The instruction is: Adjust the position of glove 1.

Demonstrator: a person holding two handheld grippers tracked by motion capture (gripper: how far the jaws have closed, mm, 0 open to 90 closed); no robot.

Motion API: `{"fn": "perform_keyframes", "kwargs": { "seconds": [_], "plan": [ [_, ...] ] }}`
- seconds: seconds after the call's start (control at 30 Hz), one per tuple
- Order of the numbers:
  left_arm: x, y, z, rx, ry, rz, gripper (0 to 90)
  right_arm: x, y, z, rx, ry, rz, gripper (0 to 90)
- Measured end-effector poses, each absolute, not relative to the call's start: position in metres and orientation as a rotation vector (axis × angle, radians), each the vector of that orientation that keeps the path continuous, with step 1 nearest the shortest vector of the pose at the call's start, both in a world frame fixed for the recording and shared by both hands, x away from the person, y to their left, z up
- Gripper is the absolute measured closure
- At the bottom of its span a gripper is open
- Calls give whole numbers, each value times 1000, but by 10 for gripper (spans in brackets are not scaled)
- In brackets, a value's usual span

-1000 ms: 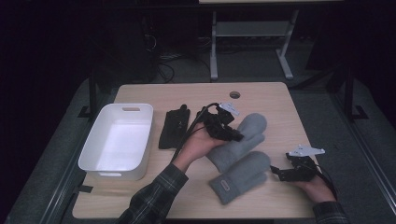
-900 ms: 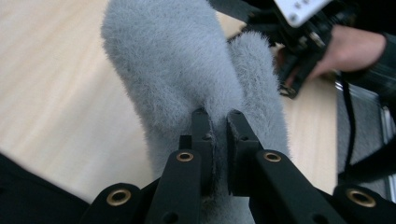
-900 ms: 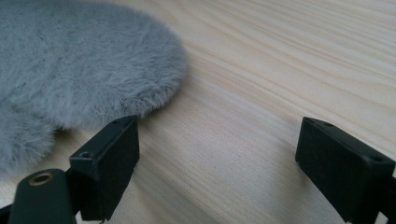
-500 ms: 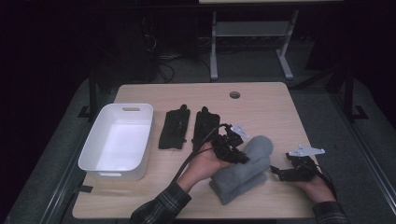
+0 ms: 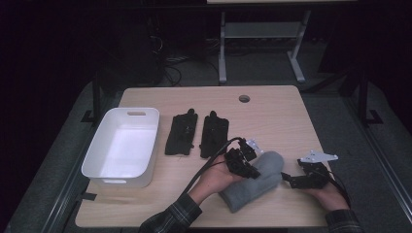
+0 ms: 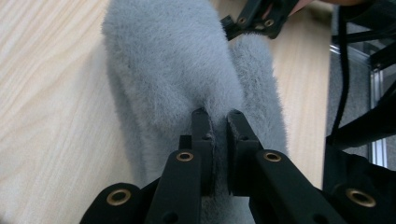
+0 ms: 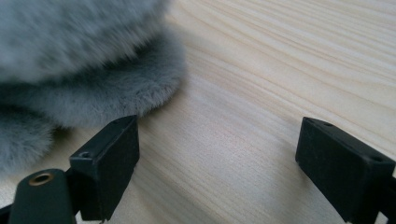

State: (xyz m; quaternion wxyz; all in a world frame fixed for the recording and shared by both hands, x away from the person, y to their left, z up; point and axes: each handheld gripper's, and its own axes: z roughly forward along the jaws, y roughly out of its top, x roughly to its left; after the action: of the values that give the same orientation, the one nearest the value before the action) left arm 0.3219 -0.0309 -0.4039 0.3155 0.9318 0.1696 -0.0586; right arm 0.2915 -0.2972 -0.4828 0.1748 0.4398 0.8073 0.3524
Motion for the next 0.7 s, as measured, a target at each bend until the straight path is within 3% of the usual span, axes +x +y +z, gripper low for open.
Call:
{"fn": "perform_keyframes", "kwargs": {
  "seconds": [0.3, 0.7],
  "plan": [
    [323, -31, -415, 2429, 457, -162, 799, 291, -297, -483, 1245, 2288, 998, 134],
    [334, -12, -400, 2333, 483, -107, 388, 291, -297, -483, 1241, 2290, 999, 134]
  ]
}}
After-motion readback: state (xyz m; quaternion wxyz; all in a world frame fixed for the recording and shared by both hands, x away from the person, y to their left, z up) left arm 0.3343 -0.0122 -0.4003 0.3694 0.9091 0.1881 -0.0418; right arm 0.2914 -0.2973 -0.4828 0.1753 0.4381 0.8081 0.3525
